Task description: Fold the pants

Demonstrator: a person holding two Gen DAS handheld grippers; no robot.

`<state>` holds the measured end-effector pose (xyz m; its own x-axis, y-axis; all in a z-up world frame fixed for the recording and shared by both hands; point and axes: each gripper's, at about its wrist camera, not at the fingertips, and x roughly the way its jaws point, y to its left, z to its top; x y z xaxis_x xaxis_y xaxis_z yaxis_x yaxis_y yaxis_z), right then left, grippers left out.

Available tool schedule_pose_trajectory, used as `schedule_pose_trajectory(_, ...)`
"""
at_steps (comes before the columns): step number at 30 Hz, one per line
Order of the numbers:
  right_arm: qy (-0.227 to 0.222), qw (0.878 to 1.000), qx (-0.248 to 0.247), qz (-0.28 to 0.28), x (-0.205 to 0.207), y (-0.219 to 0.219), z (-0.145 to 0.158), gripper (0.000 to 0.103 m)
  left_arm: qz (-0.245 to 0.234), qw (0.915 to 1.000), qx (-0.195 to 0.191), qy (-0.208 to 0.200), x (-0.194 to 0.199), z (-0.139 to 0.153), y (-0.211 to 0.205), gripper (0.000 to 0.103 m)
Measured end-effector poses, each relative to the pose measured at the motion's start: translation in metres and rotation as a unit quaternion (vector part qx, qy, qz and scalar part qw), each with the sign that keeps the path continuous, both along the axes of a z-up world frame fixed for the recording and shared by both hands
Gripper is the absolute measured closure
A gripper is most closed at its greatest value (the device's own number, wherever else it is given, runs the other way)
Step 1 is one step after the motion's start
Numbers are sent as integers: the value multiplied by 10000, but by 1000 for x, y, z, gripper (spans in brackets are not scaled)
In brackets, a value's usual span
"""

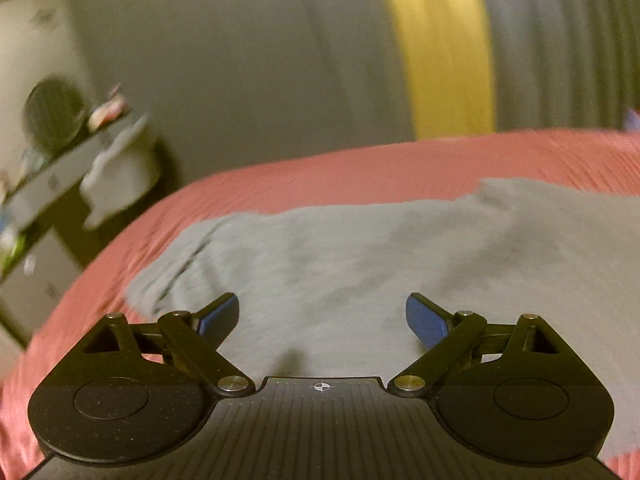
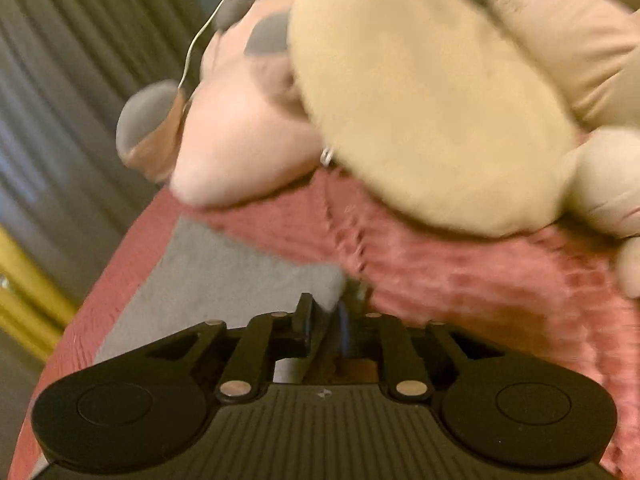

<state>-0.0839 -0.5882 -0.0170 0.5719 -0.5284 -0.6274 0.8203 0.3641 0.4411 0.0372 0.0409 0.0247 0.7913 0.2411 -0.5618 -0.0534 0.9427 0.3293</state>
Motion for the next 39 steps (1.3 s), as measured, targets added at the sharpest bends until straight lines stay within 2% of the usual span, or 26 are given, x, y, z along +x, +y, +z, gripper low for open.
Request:
schedule_pose_trajectory(3,5,9993,-378,34,11,20,19,86,-428,9989,111,173,3,-11,-29,8)
schedule_pose_trajectory(6,-105,9972,-737,-64,16,40,35,86,-812,9950,79,574,5,-27,-46,8)
schedule_pose_trajectory(8,-283,9963,-795,177,25,52,40,84,-875,9927,293,775,5,-42,-50,8)
schedule_pose_trajectory(9,-311,9956,-737,490,34,57,40,81,-881,9912,394,902,7,-50,-51,8)
schedule_pose_trajectory(12,-444,9830,-153,1777,67,75,17,76,-825,9914,294,972,11,-55,-45,5)
schedule_pose_trajectory(14,-361,9702,354,2369,89,86,-6,73,-717,9918,101,1052,16,-55,-39,3)
schedule_pose_trajectory(16,-98,9539,1178,2760,109,81,-31,60,-609,9920,-42,1101,21,-56,-31,1)
schedule_pose_trajectory(17,-19,9509,1427,2745,112,75,-39,60,-591,9919,-100,1121,21,-56,-27,1)
schedule_pose_trajectory(19,-337,9549,1656,2440,103,58,-43,61,-539,9914,-200,1178,25,-57,-24,0)
schedule_pose_trajectory(23,-411,9791,1316,1496,68,31,-42,66,-514,9914,-233,1183,17,-54,-32,0)
schedule_pose_trajectory(25,-612,9832,1380,1025,46,15,-45,68,-531,9916,-200,1163,17,-54,-33,0)
schedule_pose_trajectory(28,-584,9888,1011,928,25,9,-47,72,-542,9918,-160,1145,16,-52,-33,0)
schedule_pose_trajectory(30,-742,9867,1106,930,15,10,-50,72,-549,9920,-126,1128,15,-52,-33,0)
schedule_pose_trajectory(32,-635,9883,1084,861,10,17,-43,71,-538,9926,-59,1088,13,-50,-35,0)
schedule_pose_trajectory(33,-548,9906,964,797,6,23,-41,66,-540,9929,1,1056,12,-49,-36,0)
schedule_pose_trajectory(34,-553,9921,789,798,3,28,-32,47,-558,9933,61,1006,10,-48,-38,1)
schedule_pose_trajectory(36,-720,9898,560,1095,0,43,-18,23,-607,9944,77,864,8,-44,-38,1)
schedule_pose_trajectory(38,-909,9791,515,1745,12,56,-8,21,-650,9947,-150,776,10,-38,-35,1)
schedule_pose_trajectory(39,-957,9722,596,2051,20,61,-7,15,-627,9948,-268,757,12,-36,-32,1)
